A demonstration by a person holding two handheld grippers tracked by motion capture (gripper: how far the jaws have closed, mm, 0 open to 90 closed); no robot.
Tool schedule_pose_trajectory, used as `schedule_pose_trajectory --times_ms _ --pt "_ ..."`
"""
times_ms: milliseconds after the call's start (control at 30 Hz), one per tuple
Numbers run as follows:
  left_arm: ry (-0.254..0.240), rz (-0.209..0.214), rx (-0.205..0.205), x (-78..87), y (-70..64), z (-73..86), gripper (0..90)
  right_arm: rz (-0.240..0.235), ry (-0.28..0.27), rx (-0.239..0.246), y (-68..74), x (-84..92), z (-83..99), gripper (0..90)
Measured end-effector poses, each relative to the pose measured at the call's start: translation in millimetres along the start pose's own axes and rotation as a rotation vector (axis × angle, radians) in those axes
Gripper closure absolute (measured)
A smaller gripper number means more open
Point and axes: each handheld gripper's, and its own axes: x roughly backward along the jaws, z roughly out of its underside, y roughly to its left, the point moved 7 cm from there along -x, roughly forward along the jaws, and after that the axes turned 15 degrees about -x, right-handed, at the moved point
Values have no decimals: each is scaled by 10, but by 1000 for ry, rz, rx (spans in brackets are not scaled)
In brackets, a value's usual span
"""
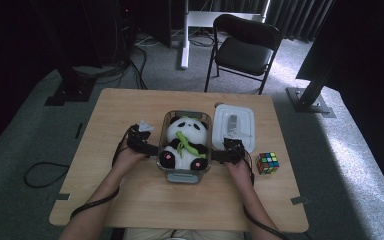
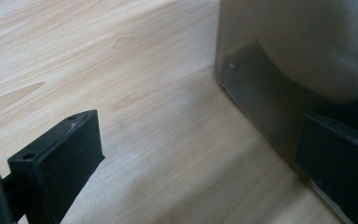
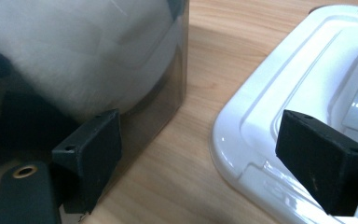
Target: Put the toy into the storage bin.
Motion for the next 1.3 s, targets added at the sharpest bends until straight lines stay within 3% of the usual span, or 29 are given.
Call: schedule_pose_trajectory --times_ms 300,600,833,1000,1100,1167,1233,1300 --pt "1 23 -41 133 -252 45 15 -35 21 -4 -9 129 133 159" --pt "-8 58 -60 202 -419 72 15 -32 26 10 10 275 257 169" --pt "-18 61 -51 224 -456 99 15 -50 31 -11 52 373 395 178" --pt "-29 64 -50 223 -447 111 15 -34 36 12 55 414 437 171" --pt "-48 75 -27 208 -437 124 14 -39 38 -12 45 444 427 146" --pt "-59 78 -17 201 -430 128 13 -14 59 -4 50 472 414 131" --pt "-68 82 -18 191 -422 133 14 -18 35 -14 70 534 367 131" --pt "-77 87 -18 184 -419 134 14 9 6 -20 53 596 314 125"
